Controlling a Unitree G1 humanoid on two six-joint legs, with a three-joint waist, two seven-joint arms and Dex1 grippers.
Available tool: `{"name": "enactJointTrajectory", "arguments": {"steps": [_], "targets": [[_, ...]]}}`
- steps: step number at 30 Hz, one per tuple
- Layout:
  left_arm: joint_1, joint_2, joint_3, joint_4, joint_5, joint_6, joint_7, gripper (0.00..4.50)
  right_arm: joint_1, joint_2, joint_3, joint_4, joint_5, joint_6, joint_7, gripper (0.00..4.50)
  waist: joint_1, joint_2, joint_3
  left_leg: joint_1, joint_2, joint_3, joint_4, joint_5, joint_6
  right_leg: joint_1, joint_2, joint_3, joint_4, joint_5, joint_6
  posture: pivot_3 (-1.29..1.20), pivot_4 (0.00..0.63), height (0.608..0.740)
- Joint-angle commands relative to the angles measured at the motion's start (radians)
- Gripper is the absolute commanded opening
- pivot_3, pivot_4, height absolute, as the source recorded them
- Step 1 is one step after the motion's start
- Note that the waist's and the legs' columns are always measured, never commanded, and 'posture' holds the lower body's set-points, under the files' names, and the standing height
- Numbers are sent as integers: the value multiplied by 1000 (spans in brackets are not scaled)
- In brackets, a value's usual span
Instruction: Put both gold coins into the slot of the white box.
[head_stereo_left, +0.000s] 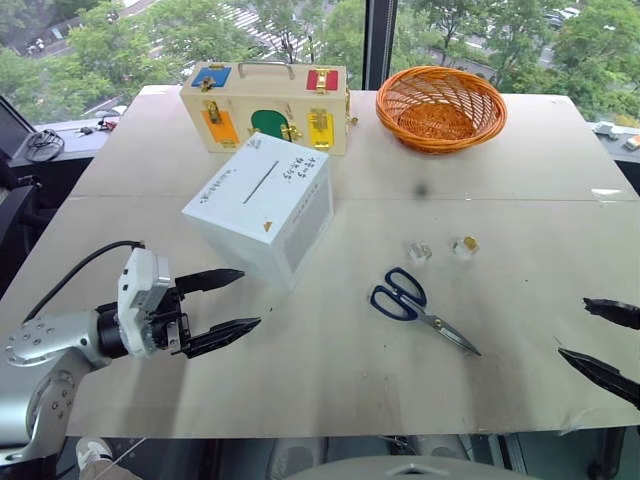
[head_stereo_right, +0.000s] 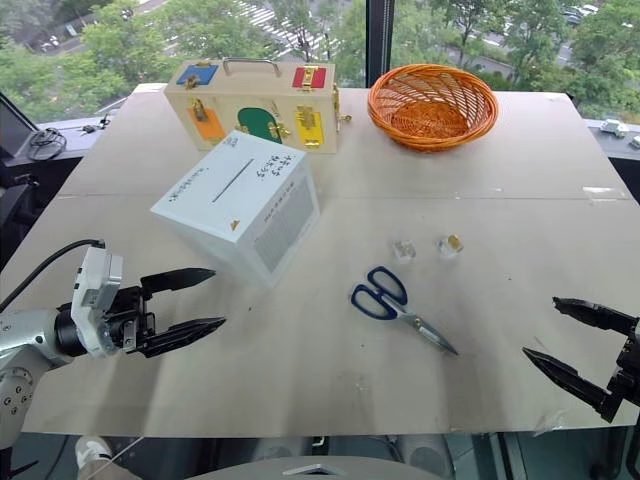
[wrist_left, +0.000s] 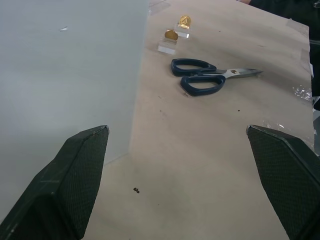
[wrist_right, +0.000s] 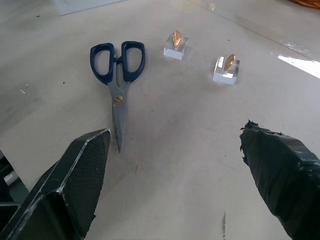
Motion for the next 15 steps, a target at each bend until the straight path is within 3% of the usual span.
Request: {"name": "enactJointTrajectory", "arguments": {"steps": [1, 4, 8, 9, 12, 15], "targets": [[-17, 2, -25, -43, -29, 1, 1, 4500, -21, 28, 20, -66, -11, -2, -91, 4486, 0, 0, 0, 0, 0, 0, 0, 0, 0, 0, 0, 0, 0, 0, 0, 0, 150, 740], [-22, 0, -82, -117, -76, 25, -17, 4500, -65, 81, 115, -155, -45, 28, -246, 4486, 0, -1, 0, 0, 0, -1, 0, 0, 0, 0, 0, 0, 0, 0, 0, 0, 150, 740], [-20, 5, -135, -147, -75, -17, -69, 4500, -72, 32, 244, -285, -126, 104, -347, 4486, -1, 1, 0, 0, 0, 1, 0, 0, 0, 0, 0, 1, 0, 0, 0, 0, 150, 740], [-26, 7, -149, -156, -79, -16, -73, 4500, -96, 8, 281, -314, -148, 149, -396, 4486, -2, 1, -1, 0, 0, 1, 0, 0, 0, 0, 1, 1, 0, 0, 0, 0, 150, 740], [-49, 10, -182, -176, -81, -19, -78, 4500, -227, -51, 435, -331, -26, 281, -419, 4486, -3, -1, -1, 0, 0, 1, 1, 0, 0, 0, 1, 1, 1, 0, 0, 0, 150, 740], [-50, 20, -179, -173, -85, -21, -88, 4500, -321, -47, 579, -309, -83, 343, -508, 4486, -2, -1, -1, 1, 0, 0, 1, 0, 0, 0, 2, 1, 1, 0, 0, 0, 150, 740]]}}
